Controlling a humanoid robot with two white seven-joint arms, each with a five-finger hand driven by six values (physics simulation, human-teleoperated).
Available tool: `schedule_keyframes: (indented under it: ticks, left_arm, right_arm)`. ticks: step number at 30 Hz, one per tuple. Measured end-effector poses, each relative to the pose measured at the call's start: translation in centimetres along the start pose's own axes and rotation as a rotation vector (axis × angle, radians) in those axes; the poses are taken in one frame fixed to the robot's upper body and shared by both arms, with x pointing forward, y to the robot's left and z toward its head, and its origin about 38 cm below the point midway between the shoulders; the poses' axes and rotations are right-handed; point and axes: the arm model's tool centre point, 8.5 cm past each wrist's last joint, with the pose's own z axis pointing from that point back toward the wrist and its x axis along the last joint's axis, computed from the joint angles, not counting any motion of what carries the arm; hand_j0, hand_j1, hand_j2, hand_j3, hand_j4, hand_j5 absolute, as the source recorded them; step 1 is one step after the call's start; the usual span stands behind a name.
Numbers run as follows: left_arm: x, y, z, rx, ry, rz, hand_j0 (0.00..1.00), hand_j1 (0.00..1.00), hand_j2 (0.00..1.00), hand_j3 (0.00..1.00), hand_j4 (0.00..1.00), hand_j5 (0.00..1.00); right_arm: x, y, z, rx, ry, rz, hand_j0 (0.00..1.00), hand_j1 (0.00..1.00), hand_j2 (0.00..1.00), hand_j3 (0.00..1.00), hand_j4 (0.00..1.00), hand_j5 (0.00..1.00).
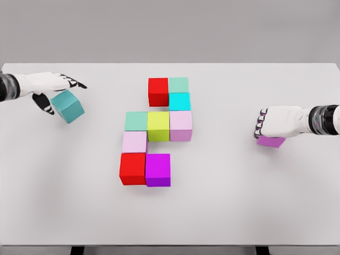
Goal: Assemble the squares on the desktop into the number 2
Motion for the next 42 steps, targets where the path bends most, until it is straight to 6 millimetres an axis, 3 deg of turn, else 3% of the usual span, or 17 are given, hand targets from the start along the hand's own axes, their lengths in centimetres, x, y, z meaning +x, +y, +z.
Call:
schedule_keyframes:
  ticks: [10,19,27,37,42]
  left_arm:
    - [-0.1,-1.0,-0.8,-0.039,0.018,-0.001,1.0,1.0,1.0,1.0,1.0,1.0]
    - [0.1,-1.1,-1.1,-0.041,0.014,0.0,0.99,0.99,0.99,0.99,0.99,0.99]
    - [0.2,-1.0,-1.1,-0.037,0.009,0.0,0.94,0.94,0.94,0.94,0.94,0.94]
    - [0.2,-1.0,-1.0,-0.035,0.008,0.001,0.66,0.66,0.66,0.66,0.66,0.66]
    - [0.1,-0.9,-0.9,-0.028,0.009,0.008,0.58,0.58,0.58,0.58,0.58,0.58]
  right_arm:
    - [-0.8,-2.4,1.7,-0.167,-0.048,-0.135,0.56,0.56,0.56,0.56,0.56,0.56]
    - [1.7,-6.4,2.7,-0.314,-0.166,-0.136,0.58,0.58,0.58,0.58,0.58,0.58]
    - [4.8,-9.5,-0.3,-0.375,-0.286,-0.105,0.58,0.58,0.58,0.58,0.58,0.58]
    - [7.5,-11.4,-2.7,-0.394,-0.383,-0.08,0.58,0.58,0.58,0.58,0.58,0.58]
    - [8.0,-11.6,-3.0,-0.4,-0.411,-0.091,0.59,0.59,0.59,0.59,0.59,0.59]
